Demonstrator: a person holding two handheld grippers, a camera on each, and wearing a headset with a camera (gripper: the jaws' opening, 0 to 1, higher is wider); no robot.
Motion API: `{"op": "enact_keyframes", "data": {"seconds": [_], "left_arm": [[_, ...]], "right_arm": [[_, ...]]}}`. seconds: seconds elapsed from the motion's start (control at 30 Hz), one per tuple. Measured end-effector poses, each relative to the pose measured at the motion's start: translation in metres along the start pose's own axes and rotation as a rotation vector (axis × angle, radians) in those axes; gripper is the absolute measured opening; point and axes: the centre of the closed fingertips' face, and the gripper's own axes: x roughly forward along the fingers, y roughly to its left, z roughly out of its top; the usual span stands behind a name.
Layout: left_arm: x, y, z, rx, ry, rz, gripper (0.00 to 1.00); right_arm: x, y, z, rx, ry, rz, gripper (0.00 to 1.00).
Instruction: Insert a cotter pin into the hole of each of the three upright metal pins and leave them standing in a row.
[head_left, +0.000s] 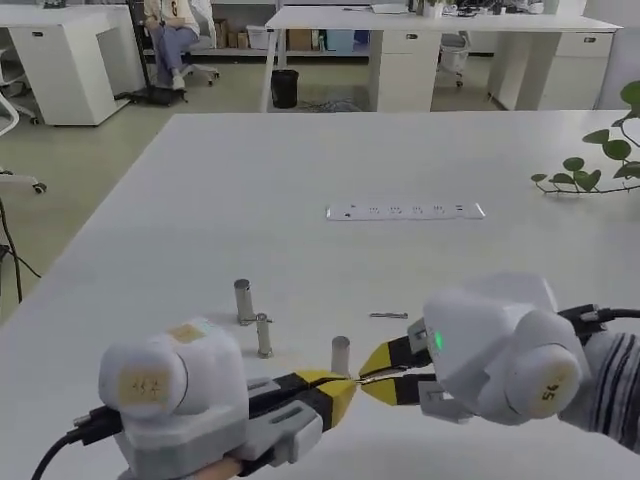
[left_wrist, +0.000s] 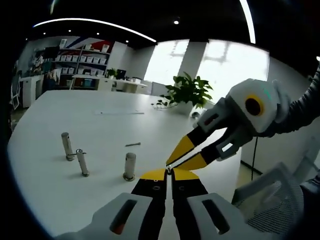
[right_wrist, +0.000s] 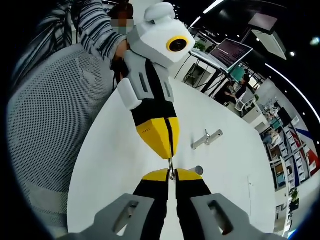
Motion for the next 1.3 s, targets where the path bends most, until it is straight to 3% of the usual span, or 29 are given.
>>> {"op": "enact_keyframes", "data": {"seconds": [0.33, 0.63, 1.03, 1.3], "left_arm": [[-0.006, -0.009, 0.002, 0.102, -0.006, -0.091, 0.00], [-0.010, -0.016, 0.001, 0.173, 0.009, -0.153, 0.00], [-0.007, -0.006, -0.005, 0.185, 0.035, -0.105, 0.01], [0.000, 0.006, -0.007, 0.198, 0.035, -0.040, 0.17]], "right_arm": [[-0.002, 0.009, 0.003, 0.105, -0.034, 0.058, 0.02], [-0.001, 0.018, 0.004, 0.134, -0.040, 0.101, 0.00], [0.000, 0.018, 0.002, 0.104, -0.011, 0.100, 0.00], [0.004, 0.012, -0.011, 0.099, 0.029, 0.081, 0.00]]}}
